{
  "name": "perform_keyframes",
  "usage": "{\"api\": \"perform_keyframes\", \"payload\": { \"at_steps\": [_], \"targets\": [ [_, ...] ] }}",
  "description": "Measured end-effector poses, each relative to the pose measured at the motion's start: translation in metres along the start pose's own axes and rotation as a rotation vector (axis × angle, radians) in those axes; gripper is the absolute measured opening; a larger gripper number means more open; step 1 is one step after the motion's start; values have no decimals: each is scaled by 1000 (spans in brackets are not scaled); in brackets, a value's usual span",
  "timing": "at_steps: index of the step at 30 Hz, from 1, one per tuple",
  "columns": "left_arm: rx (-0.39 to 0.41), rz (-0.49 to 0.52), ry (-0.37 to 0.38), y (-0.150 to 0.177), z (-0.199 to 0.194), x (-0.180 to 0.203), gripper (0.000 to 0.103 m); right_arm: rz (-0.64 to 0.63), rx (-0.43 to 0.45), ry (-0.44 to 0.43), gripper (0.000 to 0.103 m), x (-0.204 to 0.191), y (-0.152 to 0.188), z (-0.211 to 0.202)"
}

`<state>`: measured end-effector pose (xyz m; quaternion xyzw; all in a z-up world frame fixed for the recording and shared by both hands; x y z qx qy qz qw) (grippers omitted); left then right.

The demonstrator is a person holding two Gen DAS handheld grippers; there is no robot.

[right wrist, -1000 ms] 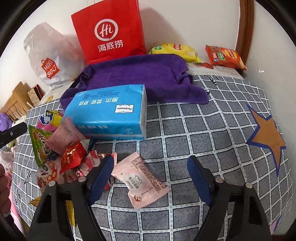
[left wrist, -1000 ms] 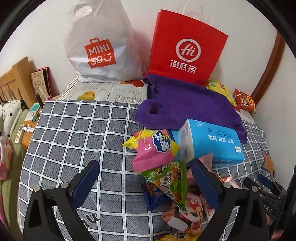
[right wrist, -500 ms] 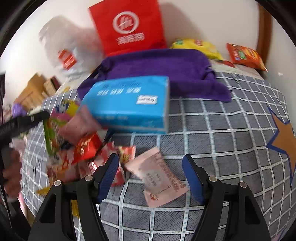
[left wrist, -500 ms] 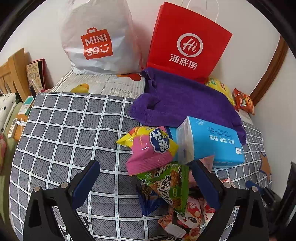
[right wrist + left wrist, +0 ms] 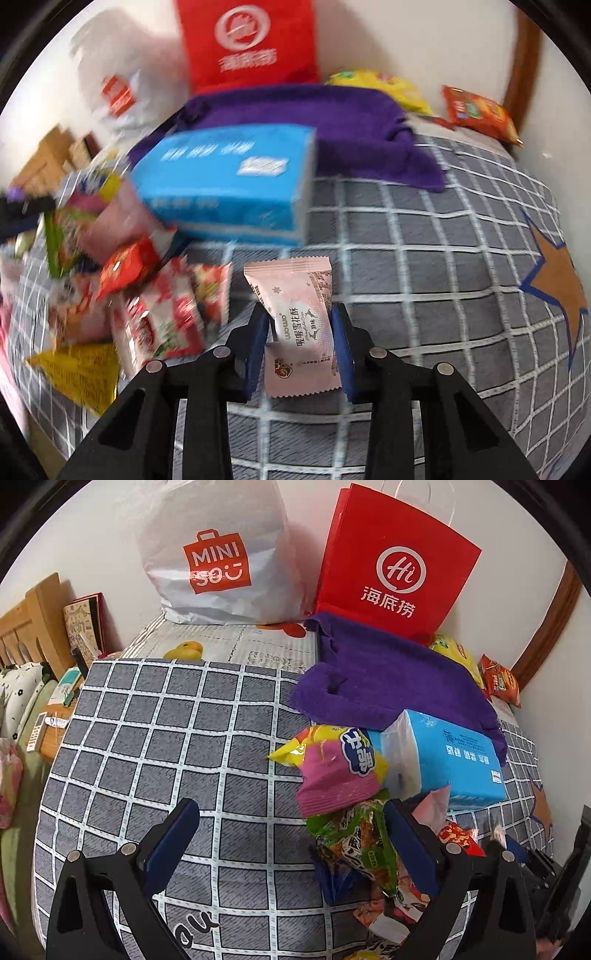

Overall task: Organize snacks
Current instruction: 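Grasp the pink candy packet with the right tool while the left tool approaches the pink-yellow bag, then grasp the pink-and-yellow snack bag with the left tool while the right tool holds its candy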

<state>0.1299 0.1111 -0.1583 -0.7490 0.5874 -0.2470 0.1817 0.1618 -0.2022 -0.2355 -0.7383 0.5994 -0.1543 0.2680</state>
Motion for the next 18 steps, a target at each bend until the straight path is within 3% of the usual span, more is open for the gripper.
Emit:
{"api": "perform_keyframes", "payload": {
  "at_steps": [11,18],
  "targets": [
    [6,53,8,-21,16,20,99,-21,8,73,39,2,11,11],
    [-56,90,8,-34,47,37,99,-8,1,70,38,4,7,13]
  ]
}}
Point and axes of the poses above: each gripper's, at about its wrist camera, not at the fingertips, and z roughly the way its jaws point, x to its right, y to its underside, the point moved 2 cm from there along z, roughly the way its jaws point, and after that the axes turned 2 degrees about z, right-handed, at the moved point
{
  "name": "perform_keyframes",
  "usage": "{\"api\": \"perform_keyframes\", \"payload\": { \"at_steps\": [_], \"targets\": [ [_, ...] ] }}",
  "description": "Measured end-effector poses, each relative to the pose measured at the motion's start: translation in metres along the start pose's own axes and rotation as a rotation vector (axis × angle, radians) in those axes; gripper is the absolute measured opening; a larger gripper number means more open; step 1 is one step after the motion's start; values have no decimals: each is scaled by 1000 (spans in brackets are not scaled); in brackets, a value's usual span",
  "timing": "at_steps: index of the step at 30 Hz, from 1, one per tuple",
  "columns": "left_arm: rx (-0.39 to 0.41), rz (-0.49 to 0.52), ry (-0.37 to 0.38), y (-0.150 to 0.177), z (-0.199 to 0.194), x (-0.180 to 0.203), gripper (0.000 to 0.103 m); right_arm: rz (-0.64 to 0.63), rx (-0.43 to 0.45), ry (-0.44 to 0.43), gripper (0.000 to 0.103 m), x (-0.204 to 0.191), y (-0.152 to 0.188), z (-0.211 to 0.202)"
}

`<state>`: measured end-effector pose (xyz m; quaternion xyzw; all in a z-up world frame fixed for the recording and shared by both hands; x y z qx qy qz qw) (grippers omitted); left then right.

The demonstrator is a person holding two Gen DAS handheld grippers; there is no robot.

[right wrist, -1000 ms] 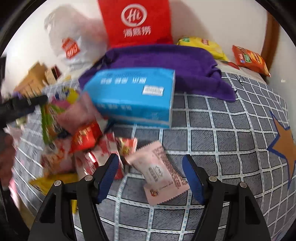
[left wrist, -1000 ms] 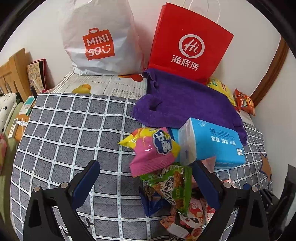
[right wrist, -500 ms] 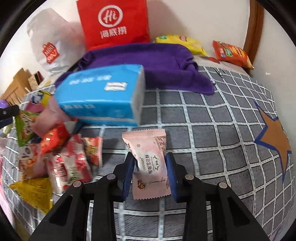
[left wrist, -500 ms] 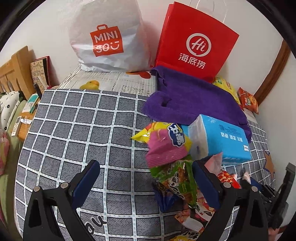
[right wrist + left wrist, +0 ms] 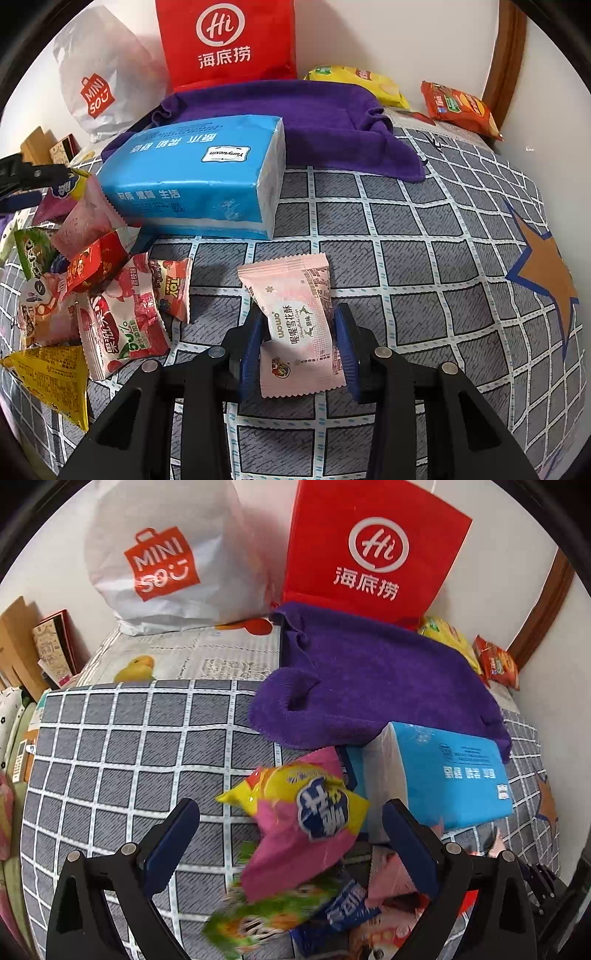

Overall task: Organize snacks
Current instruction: 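Grasp the pink-and-yellow snack bag with the left tool while the right tool holds its candy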

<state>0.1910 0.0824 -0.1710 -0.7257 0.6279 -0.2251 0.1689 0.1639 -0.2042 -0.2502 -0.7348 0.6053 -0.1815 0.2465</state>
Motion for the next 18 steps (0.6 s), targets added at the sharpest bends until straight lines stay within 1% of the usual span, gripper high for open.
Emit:
{"api": "perform_keyframes", "payload": {
  "at_steps": [1,2,3,4,5,6,8,10,18],
  "targets": [
    [-12,7,-4,-1,4,2,96,-4,-3,0,37,0,0,0],
    [-30,14,-4,-1,9,3,87,-6,-5,0,37,-1,-1,0],
    [-41,14,2,-1,12,4,81,-9,-8,-1,37,-1,-2,0],
    [-50,10,10,0,13,3,67,-10,-12,-3,36,0,-3,0],
    [-58,2,34,1,15,3,56,-10,-13,-4,35,0,-3,-1],
    [-52,-4,46,2,13,2,56,-10,-12,-6,35,1,-4,-2],
    [-39,5,45,3,7,2,47,-6,-7,-15,35,2,-7,-6],
    [-30,-1,49,4,0,0,45,4,2,-24,35,3,-9,-11],
    [32,-14,55,13,-37,-7,43,43,52,-71,35,2,-11,-40]
  ]
}}
Point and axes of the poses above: each gripper's, at about its wrist camera, not at the fingertips, and z roughly the way its jaws point, x to its right, y to its underside, the point moved 2 cm from there along z, roughly the way its jaws point, and after that the axes turned 2 degrees about z, right-handed, at the moved point
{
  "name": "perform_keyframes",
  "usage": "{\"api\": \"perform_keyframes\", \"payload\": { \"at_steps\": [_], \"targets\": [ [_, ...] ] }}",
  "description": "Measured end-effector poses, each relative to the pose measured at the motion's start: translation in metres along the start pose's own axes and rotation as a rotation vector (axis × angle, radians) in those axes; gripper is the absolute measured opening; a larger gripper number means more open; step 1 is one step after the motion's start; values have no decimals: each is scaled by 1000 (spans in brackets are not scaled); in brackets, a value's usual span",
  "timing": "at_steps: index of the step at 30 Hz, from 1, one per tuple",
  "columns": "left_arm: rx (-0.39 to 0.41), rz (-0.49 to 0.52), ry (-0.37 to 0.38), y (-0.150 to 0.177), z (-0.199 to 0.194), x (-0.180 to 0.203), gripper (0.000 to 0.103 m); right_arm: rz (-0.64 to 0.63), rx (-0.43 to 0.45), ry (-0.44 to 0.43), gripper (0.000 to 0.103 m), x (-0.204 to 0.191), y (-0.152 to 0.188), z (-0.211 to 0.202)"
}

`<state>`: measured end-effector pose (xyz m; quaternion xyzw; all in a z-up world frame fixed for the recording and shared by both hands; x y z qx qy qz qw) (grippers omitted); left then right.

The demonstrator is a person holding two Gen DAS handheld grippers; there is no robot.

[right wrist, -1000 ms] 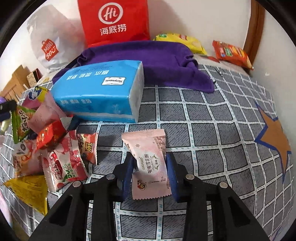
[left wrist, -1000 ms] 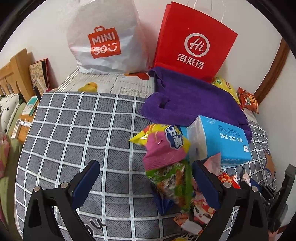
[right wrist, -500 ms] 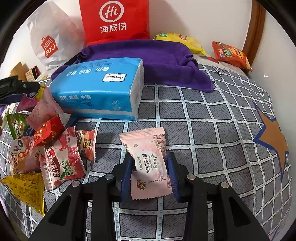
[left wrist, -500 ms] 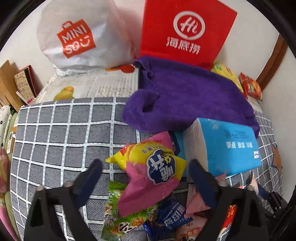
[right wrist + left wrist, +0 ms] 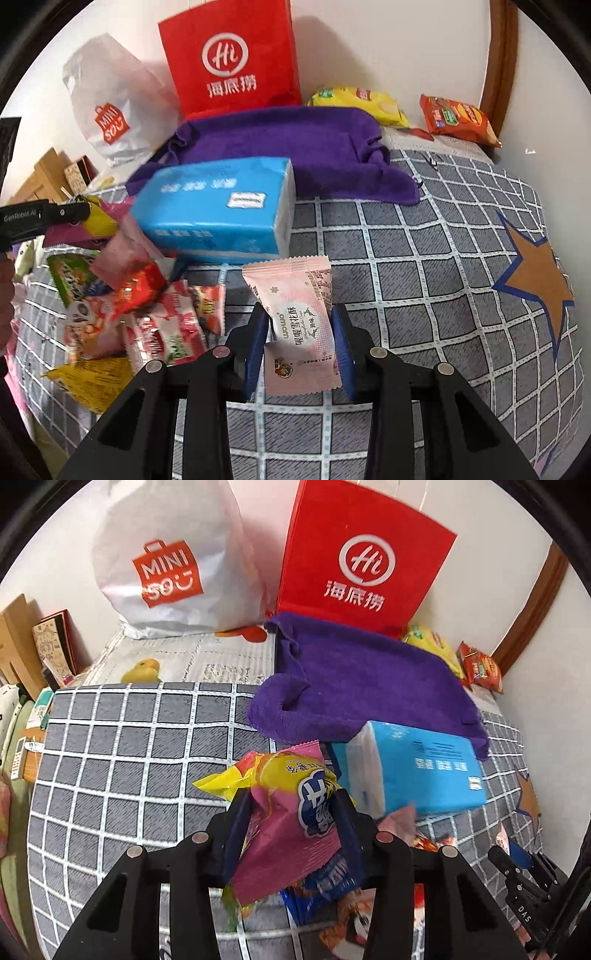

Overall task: Organize snacks
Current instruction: 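Grasp the pink-and-yellow snack bag with the left tool while the right tool holds its candy, then carry both held snacks up over the purple towel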

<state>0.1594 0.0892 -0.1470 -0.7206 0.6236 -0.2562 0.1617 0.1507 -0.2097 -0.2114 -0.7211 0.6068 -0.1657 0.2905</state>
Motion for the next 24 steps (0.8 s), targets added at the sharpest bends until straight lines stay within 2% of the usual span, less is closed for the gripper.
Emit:
{"api": "perform_keyframes", "payload": {
  "at_steps": [4,13,24],
  "targets": [
    [20,-13,6,10,-21,4,43,25,41,-4,35,-2,3,-21],
    [44,7,72,41,-60,30,43,50,101,-10,35,-4,10,-56],
    [82,68,103,44,-95,60,43,40,150,9,35,-16,-2,-94]
  ]
}}
Point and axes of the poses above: each gripper's, at about its wrist camera, not at the fingertips, and z roughly the way its jaws point, x to its right, y to its underside, the point moved 2 cm from there along z, roughly the way its jaws point, and after that the axes turned 2 degrees about z, right-handed, at the moved point
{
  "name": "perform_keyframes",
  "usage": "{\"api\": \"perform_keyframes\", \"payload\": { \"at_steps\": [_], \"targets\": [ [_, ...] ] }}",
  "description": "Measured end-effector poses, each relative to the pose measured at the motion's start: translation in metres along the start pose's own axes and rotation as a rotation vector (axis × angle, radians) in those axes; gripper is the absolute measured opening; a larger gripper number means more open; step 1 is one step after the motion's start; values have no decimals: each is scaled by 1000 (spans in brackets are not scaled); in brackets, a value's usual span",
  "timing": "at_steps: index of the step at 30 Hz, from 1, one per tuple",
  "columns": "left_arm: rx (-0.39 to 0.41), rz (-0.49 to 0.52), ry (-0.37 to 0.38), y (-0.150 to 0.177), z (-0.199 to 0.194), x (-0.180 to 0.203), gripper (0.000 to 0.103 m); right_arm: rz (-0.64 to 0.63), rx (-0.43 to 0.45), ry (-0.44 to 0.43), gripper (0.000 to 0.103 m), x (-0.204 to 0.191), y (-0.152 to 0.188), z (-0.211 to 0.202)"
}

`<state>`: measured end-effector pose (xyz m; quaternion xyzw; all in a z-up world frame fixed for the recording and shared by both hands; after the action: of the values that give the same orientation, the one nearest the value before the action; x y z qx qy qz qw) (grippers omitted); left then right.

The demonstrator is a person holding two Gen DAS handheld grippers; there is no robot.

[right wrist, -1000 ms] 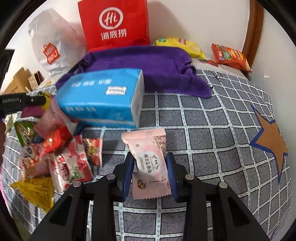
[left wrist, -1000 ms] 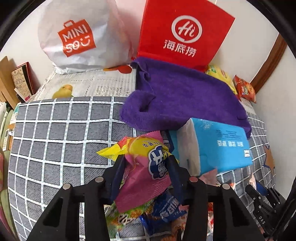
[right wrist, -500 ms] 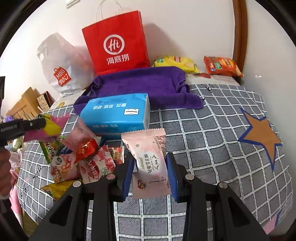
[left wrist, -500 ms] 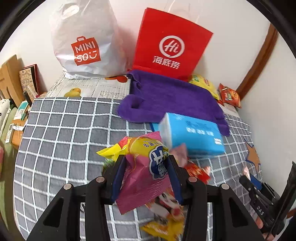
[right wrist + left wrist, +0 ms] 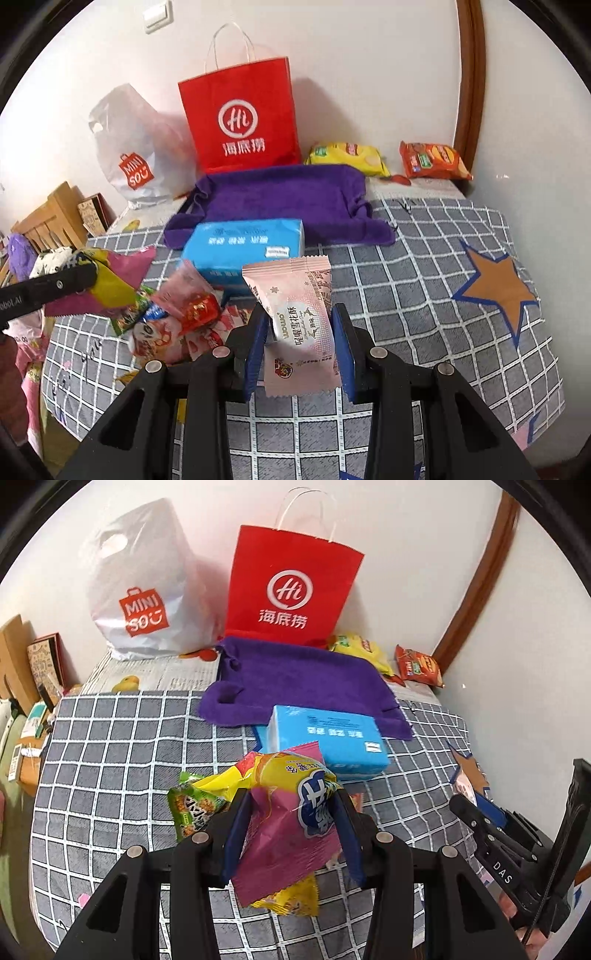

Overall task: Organize snacks
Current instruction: 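Carry both held snacks up over the purple towel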

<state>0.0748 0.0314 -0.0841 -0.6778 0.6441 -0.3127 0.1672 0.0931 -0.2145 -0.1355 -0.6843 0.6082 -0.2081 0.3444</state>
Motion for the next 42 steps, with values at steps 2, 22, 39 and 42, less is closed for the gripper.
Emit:
{"api": "perform_keyframes", "payload": {
  "at_steps": [2,22,39,42],
  "targets": [
    [4,10,4,-1,-2,4,43,-1,10,-3,35,-2,-4,-5],
    [37,39,19,-43,8,14,43,-36,40,-5,35,-12,-50,3],
    [16,89,-3,-118,77,9,43,-63,55,-4,35,-17,-126,82],
    [20,84,-8,-131,88,4,43,-64,47,3,35,-19,-138,99]
  ]
}}
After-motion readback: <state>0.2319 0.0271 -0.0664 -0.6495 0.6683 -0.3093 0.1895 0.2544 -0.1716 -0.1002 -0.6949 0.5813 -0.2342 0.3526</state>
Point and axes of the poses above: each gripper's, at about its wrist camera, not at the fingertips, and z roughly the way its jaws point, x to its right, y to its underside, the point moved 2 cm from there along z, roughly the way its jaws point, and after that the axes turned 2 degrees about z, right-handed, at the moved point
